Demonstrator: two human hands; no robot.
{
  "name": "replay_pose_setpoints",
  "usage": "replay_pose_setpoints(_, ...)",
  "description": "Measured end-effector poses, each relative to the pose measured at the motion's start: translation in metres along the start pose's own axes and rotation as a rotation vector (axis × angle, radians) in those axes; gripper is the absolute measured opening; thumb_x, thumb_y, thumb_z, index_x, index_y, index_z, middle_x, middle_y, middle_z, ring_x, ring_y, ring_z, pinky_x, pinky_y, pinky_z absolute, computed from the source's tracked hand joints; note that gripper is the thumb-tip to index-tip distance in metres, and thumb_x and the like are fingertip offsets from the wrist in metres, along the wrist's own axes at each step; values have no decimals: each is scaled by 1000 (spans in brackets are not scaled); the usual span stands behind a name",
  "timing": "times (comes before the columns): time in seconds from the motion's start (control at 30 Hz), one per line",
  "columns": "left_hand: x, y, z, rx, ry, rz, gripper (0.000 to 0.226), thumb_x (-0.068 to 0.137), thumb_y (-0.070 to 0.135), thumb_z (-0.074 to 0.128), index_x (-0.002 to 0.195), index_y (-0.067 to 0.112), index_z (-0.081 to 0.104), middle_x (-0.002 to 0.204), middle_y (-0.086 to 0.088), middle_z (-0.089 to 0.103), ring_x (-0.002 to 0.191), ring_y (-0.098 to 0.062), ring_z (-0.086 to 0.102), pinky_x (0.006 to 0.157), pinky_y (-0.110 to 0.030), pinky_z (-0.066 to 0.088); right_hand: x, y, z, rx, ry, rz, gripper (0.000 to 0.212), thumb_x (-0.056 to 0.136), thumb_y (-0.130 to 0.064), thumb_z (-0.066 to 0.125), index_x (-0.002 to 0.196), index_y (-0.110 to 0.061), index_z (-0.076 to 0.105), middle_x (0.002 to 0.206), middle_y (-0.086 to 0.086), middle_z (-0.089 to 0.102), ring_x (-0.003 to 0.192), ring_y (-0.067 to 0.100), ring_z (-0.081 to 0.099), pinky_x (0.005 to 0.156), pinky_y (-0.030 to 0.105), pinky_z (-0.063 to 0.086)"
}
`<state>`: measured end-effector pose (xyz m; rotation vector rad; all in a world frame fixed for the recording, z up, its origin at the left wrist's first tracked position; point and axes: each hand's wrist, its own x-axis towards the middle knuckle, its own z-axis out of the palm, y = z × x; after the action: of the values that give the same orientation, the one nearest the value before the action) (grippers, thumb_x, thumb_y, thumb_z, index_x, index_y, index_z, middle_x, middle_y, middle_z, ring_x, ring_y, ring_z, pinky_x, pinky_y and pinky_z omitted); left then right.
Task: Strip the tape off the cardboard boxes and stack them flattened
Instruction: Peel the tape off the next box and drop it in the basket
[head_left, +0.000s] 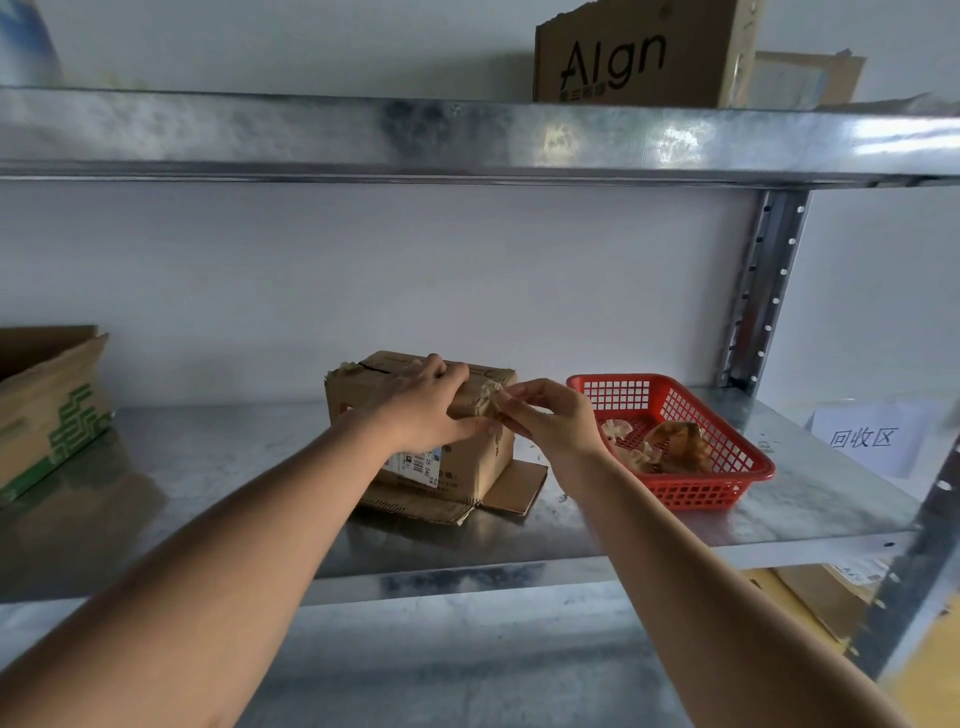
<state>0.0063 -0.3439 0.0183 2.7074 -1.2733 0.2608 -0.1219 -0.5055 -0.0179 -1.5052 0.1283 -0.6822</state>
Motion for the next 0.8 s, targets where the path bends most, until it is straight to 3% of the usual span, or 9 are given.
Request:
replay_pose_setpoints(0.13, 0, 1, -2, -8, -21, -16, 117, 56, 112, 21, 141, 32, 36, 135, 2, 39, 126, -26, 46, 100, -53, 48, 3, -4, -9, -112, 49, 55, 14, 73, -14, 93, 73, -13, 79, 83, 11, 79, 89, 36, 76, 90, 57, 59)
replay_pose_setpoints(0.2, 0, 1, -3, -8, -29, -13, 112, 61, 110, 24, 141, 32, 35, 136, 2, 38, 126, -26, 47, 99, -52, 49, 1, -4, -12, -138, 63, 71, 18, 70, -12, 95, 68, -13, 77, 81, 11, 79, 87, 36, 76, 89, 57, 60)
replay_pose_setpoints(0.3, 0, -1, -4, -14, -35, -13, 101, 69, 104, 33, 141, 33, 35, 137, 2, 37, 125, -26, 48, 99, -51, 49, -1, -2, -15, -264, 66, 50, 21, 70, -18, 95, 69, -13, 75, 77, 4, 78, 83, 30, 77, 83, 46, 64)
replay_pose_setpoints(0.43, 3, -1, -3, -25, -30, -9, 99, 70, 104, 34, 140, 34, 35, 136, 3, 37, 121, -24, 48, 97, -51, 51, -4, -4, -18, -587, 26, 14, 23, 74, -18, 92, 66, -19, 71, 75, -8, 77, 73, 10, 75, 71, 33, 64)
replay_pose_setpoints(0.57, 6, -5, 1, -48, -13, 0, 87, 73, 100, 36, 131, 35, 38, 125, 5, 38, 111, -22, 50, 90, -49, 51, -6, -24, -16, -749, -106, 13, 15, 77, -7, 86, 71, -13, 74, 80, -2, 78, 81, 18, 76, 75, 39, 65)
replay_pose_setpoints(0.67, 9, 0, 5, -33, 30, -41, 87, 73, 101, 36, 129, 35, 39, 121, 3, 40, 111, -26, 51, 93, -51, 50, -17, -37, -13, -761, -314, 157, 15, 73, -11, 92, 80, -8, 79, 83, 3, 79, 89, 25, 76, 83, 41, 63)
replay_pose_setpoints(0.7, 10, 2, 6, -25, 40, -53, 93, 69, 105, 30, 129, 34, 40, 121, 2, 42, 111, -28, 52, 94, -52, 50, -21, -37, -13, -742, -294, 170, 17, 72, -14, 93, 81, -9, 80, 83, 3, 79, 87, 24, 76, 84, 41, 63)
replay_pose_setpoints(0.8, 11, 10, 7, 12, 63, -88, 102, 66, 108, 17, 131, 33, 40, 130, -2, 44, 116, -32, 52, 95, -53, 51, -24, -40, -23, -713, -7, 89, 17, 73, -23, 94, 83, -15, 82, 82, -1, 78, 82, 15, 74, 82, 34, 63)
